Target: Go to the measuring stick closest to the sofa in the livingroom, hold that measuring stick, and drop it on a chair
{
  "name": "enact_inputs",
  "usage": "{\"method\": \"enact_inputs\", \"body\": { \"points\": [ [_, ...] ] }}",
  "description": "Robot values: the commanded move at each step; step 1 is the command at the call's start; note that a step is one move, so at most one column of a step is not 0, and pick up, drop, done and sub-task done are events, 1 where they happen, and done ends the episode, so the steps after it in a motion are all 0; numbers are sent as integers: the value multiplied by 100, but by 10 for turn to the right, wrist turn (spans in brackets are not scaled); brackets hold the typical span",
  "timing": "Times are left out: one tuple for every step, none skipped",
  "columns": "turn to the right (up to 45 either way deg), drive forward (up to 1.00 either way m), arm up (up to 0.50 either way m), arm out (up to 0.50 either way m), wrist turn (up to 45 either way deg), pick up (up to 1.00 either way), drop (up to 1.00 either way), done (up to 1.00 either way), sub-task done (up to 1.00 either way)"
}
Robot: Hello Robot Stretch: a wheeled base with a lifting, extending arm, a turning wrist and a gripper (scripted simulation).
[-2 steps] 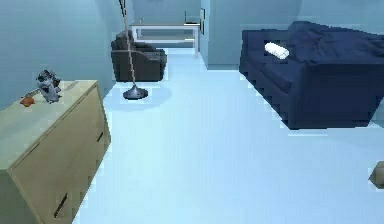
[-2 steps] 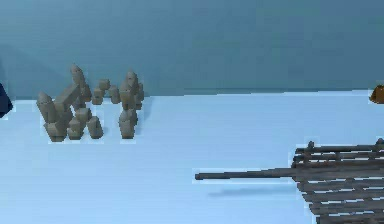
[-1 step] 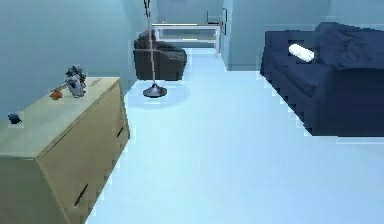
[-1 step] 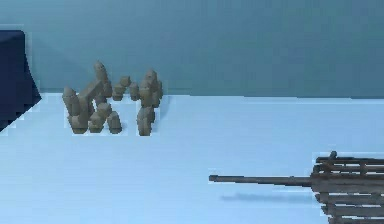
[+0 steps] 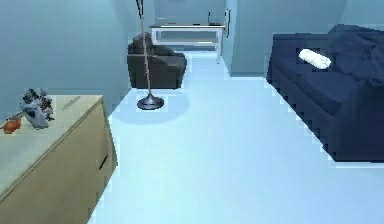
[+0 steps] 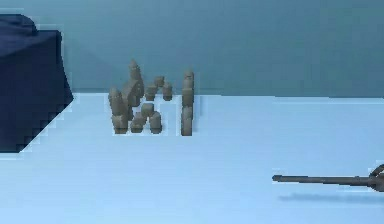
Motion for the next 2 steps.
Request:
{"method": "enact_inputs", "body": {
  "points": [
    [-240,0,0,0,0,0,0,0,0],
    [0,90,0,0,0,0,0,0,0]
  ]
}}
